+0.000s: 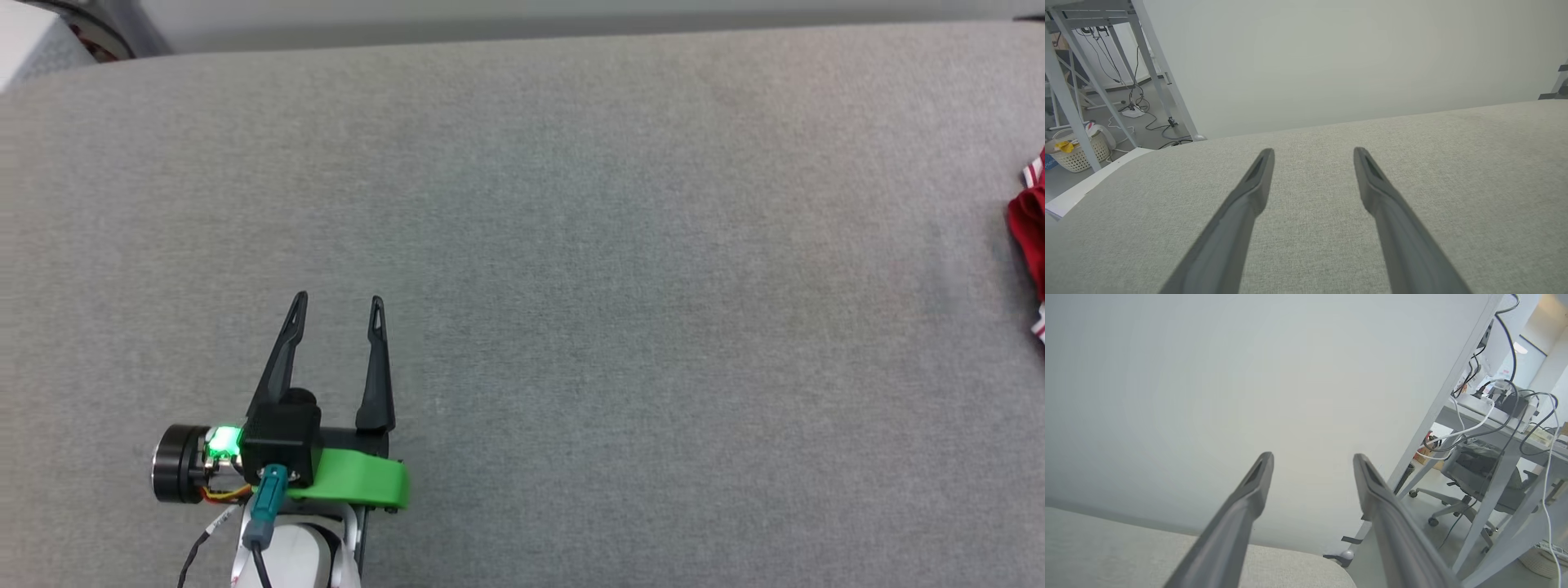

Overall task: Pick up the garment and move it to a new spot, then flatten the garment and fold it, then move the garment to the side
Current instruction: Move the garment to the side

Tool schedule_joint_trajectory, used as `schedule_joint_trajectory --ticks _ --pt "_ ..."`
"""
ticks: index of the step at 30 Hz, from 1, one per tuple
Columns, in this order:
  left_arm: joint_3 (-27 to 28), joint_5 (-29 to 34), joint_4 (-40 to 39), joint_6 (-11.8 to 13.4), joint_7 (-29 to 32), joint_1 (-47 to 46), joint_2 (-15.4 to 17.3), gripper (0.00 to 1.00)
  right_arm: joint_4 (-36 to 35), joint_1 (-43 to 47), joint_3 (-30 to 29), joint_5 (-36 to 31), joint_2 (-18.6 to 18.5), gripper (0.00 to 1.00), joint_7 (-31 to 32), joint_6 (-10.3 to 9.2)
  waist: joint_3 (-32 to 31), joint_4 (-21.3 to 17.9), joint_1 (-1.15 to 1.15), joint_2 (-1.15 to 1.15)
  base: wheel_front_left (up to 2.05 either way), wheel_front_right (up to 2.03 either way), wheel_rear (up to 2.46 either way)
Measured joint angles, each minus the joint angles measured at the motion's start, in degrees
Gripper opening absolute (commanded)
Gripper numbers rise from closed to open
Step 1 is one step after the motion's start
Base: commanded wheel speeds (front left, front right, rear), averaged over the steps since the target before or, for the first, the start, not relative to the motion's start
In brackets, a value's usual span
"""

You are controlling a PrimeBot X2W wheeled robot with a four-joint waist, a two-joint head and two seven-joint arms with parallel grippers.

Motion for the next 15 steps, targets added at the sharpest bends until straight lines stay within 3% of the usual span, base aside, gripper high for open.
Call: schedule_joint_trajectory --ticks 6,10,15 --pt "0.8 -0.2 0.2 0.0 0.0 1.1 -0.4 1.0 -19.3 10.8 -5.2 -3.4 11.8 1.0 -0.4 0.0 -3.3 2.8 0.0 0.0 0.0 0.0 0.0" --pt "1.3 -0.6 0.7 -0.1 0.0 1.8 -1.0 1.0 -25.6 18.4 -4.7 -3.5 17.0 1.0 -0.4 0.0 -5.4 4.6 0.0 0.0 0.0 0.0 0.0" --pt "1.4 -0.6 1.4 -0.2 0.0 3.0 -1.4 1.0 -28.7 25.7 -3.6 -3.5 21.7 1.0 -0.4 0.0 -7.7 6.4 0.0 0.0 0.0 0.0 0.0"
